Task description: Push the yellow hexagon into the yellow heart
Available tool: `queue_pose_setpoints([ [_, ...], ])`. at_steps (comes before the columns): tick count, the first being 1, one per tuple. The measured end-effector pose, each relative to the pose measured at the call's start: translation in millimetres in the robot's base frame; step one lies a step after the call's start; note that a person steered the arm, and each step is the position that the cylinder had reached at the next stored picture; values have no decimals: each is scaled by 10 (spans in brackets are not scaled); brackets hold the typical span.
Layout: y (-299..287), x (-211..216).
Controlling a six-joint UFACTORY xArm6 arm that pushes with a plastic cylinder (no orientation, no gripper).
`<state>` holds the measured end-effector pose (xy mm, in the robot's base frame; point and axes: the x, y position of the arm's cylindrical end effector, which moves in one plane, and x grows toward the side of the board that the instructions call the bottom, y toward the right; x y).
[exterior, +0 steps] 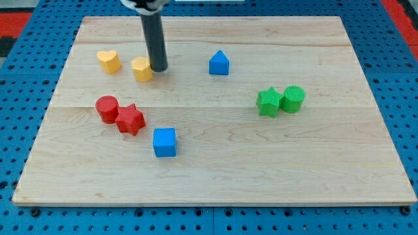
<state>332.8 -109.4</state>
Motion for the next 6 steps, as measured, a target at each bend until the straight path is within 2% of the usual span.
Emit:
queue_pose_setpoints([
  [1, 81, 120],
  [2, 422, 153],
  [5, -364, 123],
  [6, 52, 93],
])
